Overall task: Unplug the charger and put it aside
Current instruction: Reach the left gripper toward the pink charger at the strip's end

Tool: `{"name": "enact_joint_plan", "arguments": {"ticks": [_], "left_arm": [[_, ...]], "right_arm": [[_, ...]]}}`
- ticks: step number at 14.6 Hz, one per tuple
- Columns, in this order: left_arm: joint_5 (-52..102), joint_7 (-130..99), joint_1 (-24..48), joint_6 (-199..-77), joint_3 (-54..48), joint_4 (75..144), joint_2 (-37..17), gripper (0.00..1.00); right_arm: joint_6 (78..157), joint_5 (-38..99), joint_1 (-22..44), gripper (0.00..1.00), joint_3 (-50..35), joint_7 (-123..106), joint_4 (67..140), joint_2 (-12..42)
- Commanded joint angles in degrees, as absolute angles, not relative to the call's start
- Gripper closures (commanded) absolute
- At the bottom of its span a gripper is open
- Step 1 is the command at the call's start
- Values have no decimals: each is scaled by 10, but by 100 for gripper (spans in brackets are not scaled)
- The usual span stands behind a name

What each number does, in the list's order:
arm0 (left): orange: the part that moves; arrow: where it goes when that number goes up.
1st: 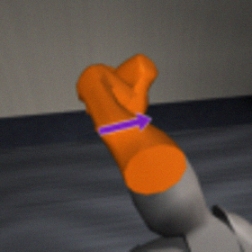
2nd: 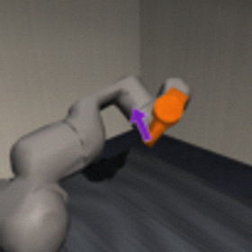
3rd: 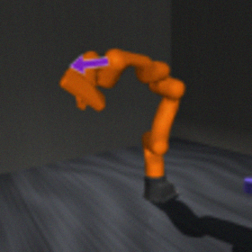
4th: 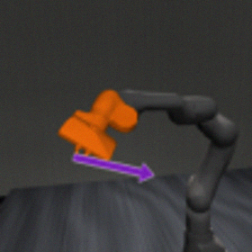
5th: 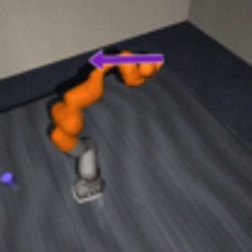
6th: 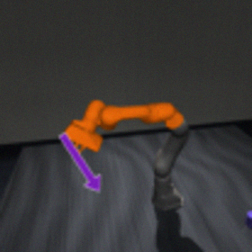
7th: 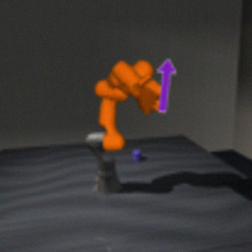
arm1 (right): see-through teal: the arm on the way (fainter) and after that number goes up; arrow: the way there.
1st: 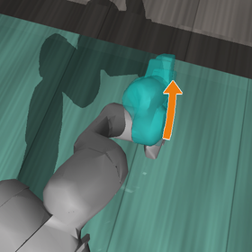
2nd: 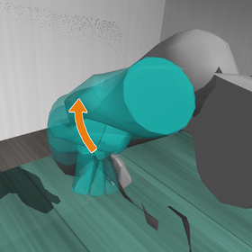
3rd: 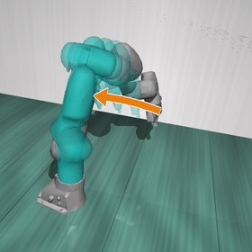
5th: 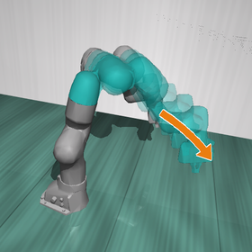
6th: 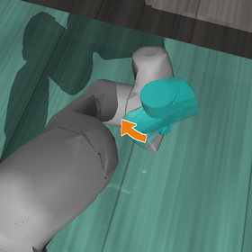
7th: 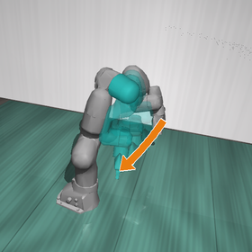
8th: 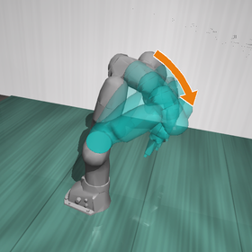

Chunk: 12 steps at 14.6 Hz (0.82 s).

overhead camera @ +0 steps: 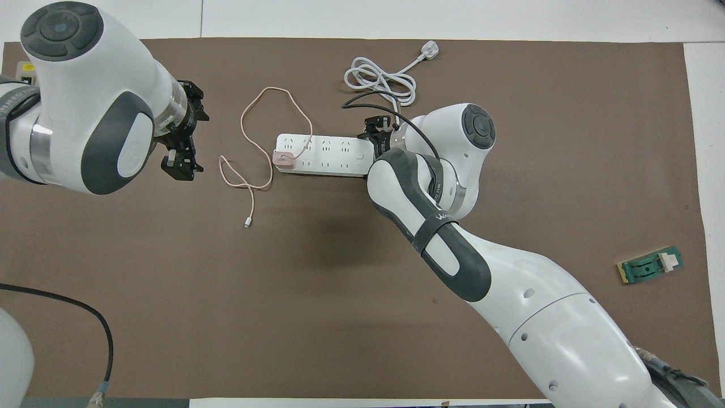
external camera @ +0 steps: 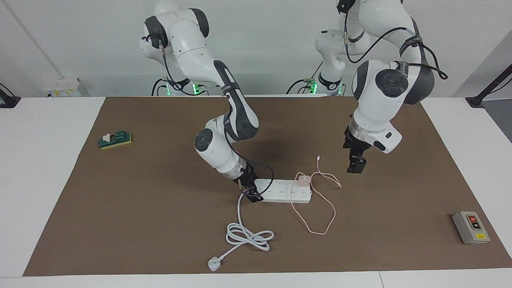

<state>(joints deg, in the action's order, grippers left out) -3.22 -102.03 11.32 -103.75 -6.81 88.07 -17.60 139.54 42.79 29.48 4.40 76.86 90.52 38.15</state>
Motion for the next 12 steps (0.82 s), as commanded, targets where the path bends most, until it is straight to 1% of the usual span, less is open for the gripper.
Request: {"name": "enact_joint_plan", "arguments": {"ticks": [1,5,7,10,12], "left_arm": [[-10,-1048,139,-1028,-62,868,-190,0],[-11,-1108,162,-1053,-61,862,-227,0],[-15,-1138,180,-1084,-61,862,-233,0],[-12,-1148,194,-1091,-61,865,-236,0],[-16,-1158,200,-1106,-61,864,-249,0]], "right_arm": [[1419,453,289,100,38,737,895,394],[1419,453,289,100,38,736,896,395],[1419,453,289,100,38,736,896,394],[1419,453,289,100,38,736,897,394],[1419,453,289,100,38,736,897,395]]}}
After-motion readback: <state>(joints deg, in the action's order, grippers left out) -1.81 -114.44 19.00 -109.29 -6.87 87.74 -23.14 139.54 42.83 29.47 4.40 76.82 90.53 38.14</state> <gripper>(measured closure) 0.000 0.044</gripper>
